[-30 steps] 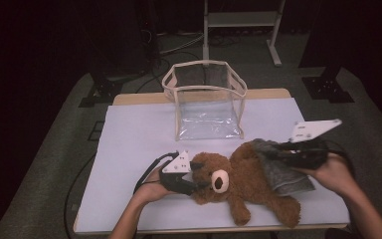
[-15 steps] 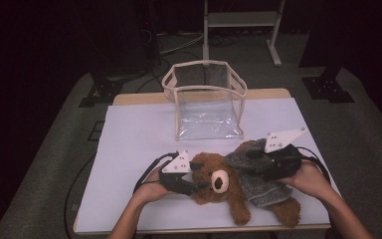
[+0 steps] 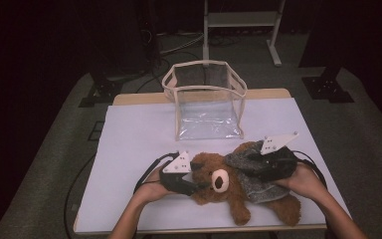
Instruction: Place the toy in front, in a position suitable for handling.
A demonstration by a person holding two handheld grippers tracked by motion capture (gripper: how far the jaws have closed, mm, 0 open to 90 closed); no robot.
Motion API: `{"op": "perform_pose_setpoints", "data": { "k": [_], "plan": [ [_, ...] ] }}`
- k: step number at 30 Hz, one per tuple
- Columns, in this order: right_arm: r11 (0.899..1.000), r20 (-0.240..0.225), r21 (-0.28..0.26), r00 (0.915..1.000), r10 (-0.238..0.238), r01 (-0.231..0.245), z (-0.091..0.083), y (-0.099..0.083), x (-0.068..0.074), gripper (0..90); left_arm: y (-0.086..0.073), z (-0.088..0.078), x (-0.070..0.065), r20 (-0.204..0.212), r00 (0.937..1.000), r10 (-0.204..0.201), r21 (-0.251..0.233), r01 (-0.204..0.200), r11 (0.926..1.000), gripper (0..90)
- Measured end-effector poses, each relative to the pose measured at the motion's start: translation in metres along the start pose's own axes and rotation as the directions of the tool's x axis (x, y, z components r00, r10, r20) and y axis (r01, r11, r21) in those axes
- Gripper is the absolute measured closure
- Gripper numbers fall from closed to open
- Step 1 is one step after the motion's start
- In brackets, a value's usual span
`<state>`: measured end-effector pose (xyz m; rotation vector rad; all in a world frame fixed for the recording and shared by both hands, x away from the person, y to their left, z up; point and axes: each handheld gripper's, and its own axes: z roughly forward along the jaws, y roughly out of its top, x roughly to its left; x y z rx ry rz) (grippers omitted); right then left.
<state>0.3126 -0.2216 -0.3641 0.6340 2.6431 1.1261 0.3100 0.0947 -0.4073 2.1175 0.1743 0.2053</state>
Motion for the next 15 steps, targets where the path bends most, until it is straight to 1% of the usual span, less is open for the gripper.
{"op": "perform_pose_setpoints", "data": {
  "k": [2, 5, 7, 10, 11, 12, 14, 15],
  "plan": [
    [1.0, 0.004, 0.012, 1.0, -0.007, 0.007, 0.004, 0.0, 0.001, 52.2, 0.0, 0.0, -0.001, -0.002, 1.0, 0.002, 0.002, -0.002, 1.0, 41.4],
    [0.999, -0.001, 0.031, 0.9996, -0.029, 0.029, 0.006, 0.001, 0.001, 67.5, 0.0, 0.001, -0.001, -0.007, 1.0, 0.003, 0.005, -0.003, 1.0, 41.3],
    [0.999, -0.006, 0.026, 0.9992, -0.041, 0.041, 0.004, 0.001, 0.001, 73.4, 0.0, 0.0, -0.001, -0.006, 1.0, 0.003, 0.006, -0.002, 1.0, 41.5],
    [0.999, -0.025, 0.014, 0.9991, -0.035, 0.035, -0.006, 0.0, 0.0, 76.6, -0.001, 0.0, 0.0, -0.002, 1.0, 0.002, 0.01, -0.002, 0.9999, 41.7],
    [0.999, -0.017, 0.006, 0.9989, -0.044, 0.045, -0.012, 0.0, -0.001, 76.8, -0.001, -0.001, 0.0, -0.003, 1.0, 0.001, 0.011, -0.001, 0.9999, 41.9],
    [0.999, -0.005, -0.005, 0.9991, -0.041, 0.041, -0.018, -0.002, -0.003, 76.8, -0.002, -0.001, 0.0, -0.002, 1.0, -0.001, 0.009, 0.001, 1.0, 41.9],
    [0.999, 0.008, -0.027, 0.9998, -0.017, 0.017, -0.026, -0.006, -0.008, 76.8, -0.003, -0.002, 0.001, -0.003, 1.0, -0.006, 0.01, 0.006, 0.9999, 41.8],
    [0.999, 0.007, -0.045, 0.9999, 0.012, -0.012, -0.03, -0.012, -0.015, 76.7, -0.003, -0.002, 0.002, 0.0, 1.0, -0.01, 0.004, 0.01, 0.9999, 41.7]
  ]
}}
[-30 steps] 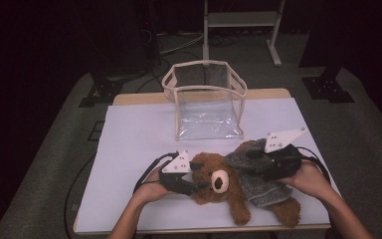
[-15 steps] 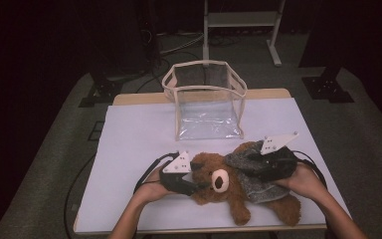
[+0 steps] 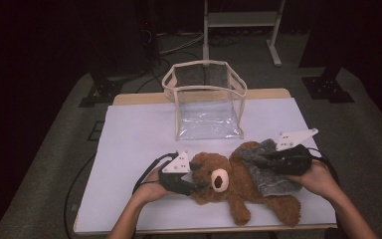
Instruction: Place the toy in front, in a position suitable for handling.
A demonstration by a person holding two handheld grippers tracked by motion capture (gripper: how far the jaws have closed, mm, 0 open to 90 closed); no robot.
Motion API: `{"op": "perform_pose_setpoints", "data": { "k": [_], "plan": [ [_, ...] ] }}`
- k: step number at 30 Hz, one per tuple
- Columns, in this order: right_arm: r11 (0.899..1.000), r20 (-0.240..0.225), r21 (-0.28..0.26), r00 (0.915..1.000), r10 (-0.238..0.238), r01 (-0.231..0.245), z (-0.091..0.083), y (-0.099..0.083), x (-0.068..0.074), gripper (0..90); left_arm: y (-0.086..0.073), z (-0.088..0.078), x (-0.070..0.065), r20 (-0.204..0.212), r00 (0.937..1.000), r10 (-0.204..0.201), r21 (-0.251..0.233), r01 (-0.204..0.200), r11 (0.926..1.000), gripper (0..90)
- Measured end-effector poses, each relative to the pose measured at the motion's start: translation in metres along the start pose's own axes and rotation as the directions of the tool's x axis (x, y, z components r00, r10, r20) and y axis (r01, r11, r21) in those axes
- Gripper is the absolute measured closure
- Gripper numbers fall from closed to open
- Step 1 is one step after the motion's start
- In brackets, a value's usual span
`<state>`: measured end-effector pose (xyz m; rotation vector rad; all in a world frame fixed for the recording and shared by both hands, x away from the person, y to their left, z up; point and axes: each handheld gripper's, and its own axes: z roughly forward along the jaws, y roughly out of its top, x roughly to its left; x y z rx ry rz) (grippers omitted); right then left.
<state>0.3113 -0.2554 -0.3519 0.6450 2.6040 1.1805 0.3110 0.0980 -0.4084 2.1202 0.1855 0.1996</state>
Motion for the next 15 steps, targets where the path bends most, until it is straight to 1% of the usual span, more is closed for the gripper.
{"op": "perform_pose_setpoints", "data": {
  "k": [2, 4, 6, 7, 9, 11, 13, 14, 15],
  "plan": [
    [0.999, -0.032, -0.028, 0.9991, 0.029, -0.03, 0.001, -0.009, -0.004, 76.7, 0.002, -0.002, 0.001, 0.001, 1.0, -0.001, 0.0, 0.001, 1.0, 41.1],
    [0.998, -0.047, -0.046, 0.9981, 0.039, -0.041, 0.005, -0.014, -0.001, 76.7, 0.003, -0.004, 0.003, 0.001, 0.9999, -0.013, -0.012, 0.013, 0.9999, 39.6],
    [0.997, -0.08, -0.067, 0.9963, 0.032, -0.037, 0.009, -0.018, 0.002, 76.8, 0.006, -0.007, 0.005, 0.011, 0.9995, -0.028, -0.036, 0.029, 0.9989, 37.7],
    [0.997, -0.088, -0.07, 0.9957, 0.028, -0.034, 0.011, -0.019, 0.004, 76.9, 0.008, -0.009, 0.005, 0.018, 0.9992, -0.035, -0.059, 0.036, 0.9976, 37.1],
    [0.997, -0.097, -0.074, 0.9952, 0.009, -0.017, 0.016, -0.021, 0.011, 77.0, 0.014, -0.01, 0.006, 0.035, 0.9988, -0.034, -0.085, 0.037, 0.9957, 36.4],
    [0.997, -0.095, -0.073, 0.9954, -0.015, 0.008, 0.018, -0.02, 0.018, 77.1, 0.02, -0.007, 0.007, 0.039, 0.9989, -0.025, -0.085, 0.029, 0.996, 36.0],
    [0.997, -0.091, -0.073, 0.9953, -0.034, 0.027, 0.02, -0.019, 0.022, 77.1, 0.024, -0.003, 0.009, 0.044, 0.9987, -0.026, -0.079, 0.029, 0.9964, 36.0],
    [0.997, -0.091, -0.073, 0.9951, -0.039, 0.032, 0.02, -0.018, 0.024, 77.1, 0.025, -0.001, 0.011, 0.044, 0.9985, -0.033, -0.073, 0.036, 0.9967, 36.0],
    [0.997, -0.09, -0.076, 0.9951, -0.04, 0.033, 0.021, -0.018, 0.025, 77.1, 0.025, 0.002, 0.013, 0.05, 0.9981, -0.036, -0.054, 0.039, 0.9978, 36.1]
  ]
}}
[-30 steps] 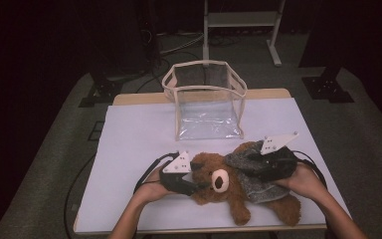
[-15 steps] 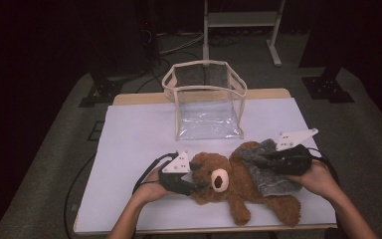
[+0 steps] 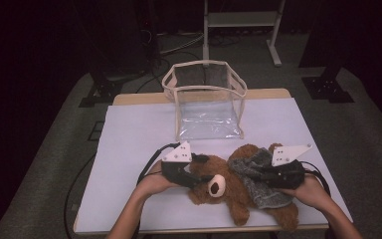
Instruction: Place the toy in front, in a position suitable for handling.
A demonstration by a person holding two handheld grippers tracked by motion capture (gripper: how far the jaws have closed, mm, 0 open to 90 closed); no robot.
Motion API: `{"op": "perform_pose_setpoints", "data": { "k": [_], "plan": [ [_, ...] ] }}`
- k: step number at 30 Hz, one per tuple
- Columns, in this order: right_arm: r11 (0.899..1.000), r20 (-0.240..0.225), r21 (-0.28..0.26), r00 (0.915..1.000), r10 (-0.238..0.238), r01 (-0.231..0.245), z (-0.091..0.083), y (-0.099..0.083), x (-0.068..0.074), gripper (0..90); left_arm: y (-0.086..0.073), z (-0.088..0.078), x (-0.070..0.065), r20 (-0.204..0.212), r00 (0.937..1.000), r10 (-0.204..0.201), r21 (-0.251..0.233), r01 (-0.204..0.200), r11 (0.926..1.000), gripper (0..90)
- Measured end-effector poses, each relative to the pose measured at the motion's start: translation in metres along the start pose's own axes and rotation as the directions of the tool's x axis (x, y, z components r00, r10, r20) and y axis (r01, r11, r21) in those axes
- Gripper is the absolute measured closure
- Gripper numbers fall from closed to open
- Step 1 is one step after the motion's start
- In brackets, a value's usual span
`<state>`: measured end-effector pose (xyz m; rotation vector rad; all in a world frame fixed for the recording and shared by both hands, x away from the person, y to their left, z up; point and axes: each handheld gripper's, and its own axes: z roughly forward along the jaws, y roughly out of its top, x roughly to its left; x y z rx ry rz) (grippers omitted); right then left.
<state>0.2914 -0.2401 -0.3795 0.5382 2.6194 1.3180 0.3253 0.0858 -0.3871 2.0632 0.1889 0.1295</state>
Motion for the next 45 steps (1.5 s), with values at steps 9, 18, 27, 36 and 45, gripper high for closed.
{"op": "perform_pose_setpoints", "data": {
  "k": [9, 18, 27, 36, 45],
  "plan": [
    [0.999, 0.052, -0.043, 0.9986, -0.006, 0.009, -0.027, -0.008, -0.007, 76.9, -0.005, 0.003, -0.002, 0.018, 0.9997, -0.018, 0.064, 0.017, 0.9978, 40.2],
    [0.994, 0.051, -0.083, 0.9955, 0.079, -0.075, -0.031, -0.017, -0.026, 76.6, -0.002, 0.0, -0.002, 0.013, 0.9999, 0.001, 0.069, -0.001, 0.9976, 39.8],
    [0.999, -0.001, -0.046, 0.9999, -0.01, 0.01, -0.007, -0.006, -0.002, 77.0, 0.006, 0.003, 0.012, -0.016, 0.9994, -0.031, 0.038, 0.032, 0.9988, 34.1],
    [0.995, 0.032, -0.102, 0.9992, 0.026, -0.022, -0.035, -0.013, -0.013, 76.8, 0.0, 0.009, 0.008, 0.049, 0.9961, -0.073, 0.094, 0.068, 0.9933, 36.8],
    [0.998, -0.013, -0.063, 0.9999, 0.003, -0.004, -0.017, -0.013, -0.005, 77.0, -0.003, 0.003, 0.005, 0.063, 0.9954, -0.073, 0.097, 0.067, 0.9931, 30.6]
  ]
}}
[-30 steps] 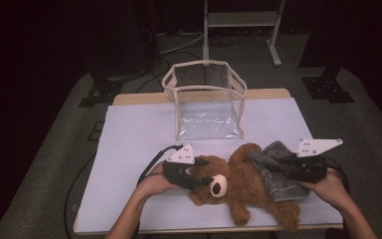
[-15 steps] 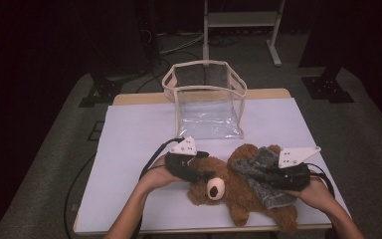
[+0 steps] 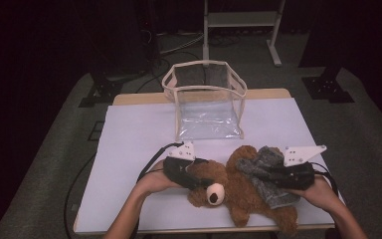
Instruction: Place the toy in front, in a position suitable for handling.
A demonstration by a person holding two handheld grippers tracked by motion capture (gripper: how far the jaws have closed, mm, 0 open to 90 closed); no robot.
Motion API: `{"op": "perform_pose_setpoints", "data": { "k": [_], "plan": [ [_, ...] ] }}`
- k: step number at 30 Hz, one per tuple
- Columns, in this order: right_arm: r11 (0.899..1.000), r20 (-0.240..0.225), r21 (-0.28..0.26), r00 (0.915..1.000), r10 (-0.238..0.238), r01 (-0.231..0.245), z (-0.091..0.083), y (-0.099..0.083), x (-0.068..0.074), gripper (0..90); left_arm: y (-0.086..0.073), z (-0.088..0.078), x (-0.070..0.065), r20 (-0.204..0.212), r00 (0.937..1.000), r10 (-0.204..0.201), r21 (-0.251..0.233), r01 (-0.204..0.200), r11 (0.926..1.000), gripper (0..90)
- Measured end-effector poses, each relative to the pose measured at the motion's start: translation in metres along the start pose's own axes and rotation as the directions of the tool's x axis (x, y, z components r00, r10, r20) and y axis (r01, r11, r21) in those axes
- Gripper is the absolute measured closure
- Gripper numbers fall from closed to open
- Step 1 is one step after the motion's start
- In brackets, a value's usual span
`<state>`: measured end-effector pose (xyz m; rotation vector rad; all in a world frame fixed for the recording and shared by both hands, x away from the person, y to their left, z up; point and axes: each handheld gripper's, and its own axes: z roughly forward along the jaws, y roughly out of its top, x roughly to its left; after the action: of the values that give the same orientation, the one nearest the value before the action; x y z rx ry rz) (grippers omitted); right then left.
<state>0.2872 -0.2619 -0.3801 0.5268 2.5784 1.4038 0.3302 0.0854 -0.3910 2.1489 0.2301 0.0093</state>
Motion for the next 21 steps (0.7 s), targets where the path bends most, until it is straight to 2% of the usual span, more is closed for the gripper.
{"op": "perform_pose_setpoints", "data": {
  "k": [4, 8, 13, 16, 17, 19, 21],
  "plan": [
    [1.0, 0.001, 0.011, 0.9999, -0.015, 0.015, 0.0, -0.001, 0.007, 77.1, -0.002, 0.0, 0.001, 0.003, 0.9999, -0.011, -0.004, 0.011, 0.9999, 23.3],
    [1.0, -0.011, -0.004, 0.9999, -0.008, 0.008, -0.001, -0.007, 0.011, 77.1, -0.003, 0.004, 0.003, 0.02, 0.9991, -0.036, -0.001, 0.036, 0.9993, 18.6],
    [1.0, -0.017, -0.013, 0.9999, -0.003, 0.002, -0.001, -0.01, 0.012, 77.1, -0.004, 0.007, 0.006, 0.051, 0.9968, -0.062, 0.007, 0.062, 0.998, 18.0],
    [1.0, -0.015, -0.011, 0.9999, -0.003, 0.003, -0.001, -0.01, 0.012, 77.1, -0.005, 0.01, 0.009, 0.071, 0.9929, -0.095, 0.011, 0.094, 0.9955, 18.1],
    [1.0, -0.015, -0.01, 0.9999, -0.004, 0.003, -0.001, -0.01, 0.012, 77.0, -0.005, 0.011, 0.011, 0.088, 0.9894, -0.115, 0.017, 0.114, 0.9933, 18.1],
    [1.0, -0.013, -0.007, 0.9999, -0.005, 0.005, -0.001, -0.009, 0.013, 77.0, -0.005, 0.013, 0.013, 0.103, 0.9869, -0.124, 0.027, 0.122, 0.9922, 18.7],
    [1.0, -0.012, -0.007, 0.9999, -0.004, 0.004, -0.001, -0.009, 0.012, 77.0, -0.004, 0.014, 0.012, 0.113, 0.9872, -0.113, 0.033, 0.11, 0.9934, 27.1]
  ]
}}
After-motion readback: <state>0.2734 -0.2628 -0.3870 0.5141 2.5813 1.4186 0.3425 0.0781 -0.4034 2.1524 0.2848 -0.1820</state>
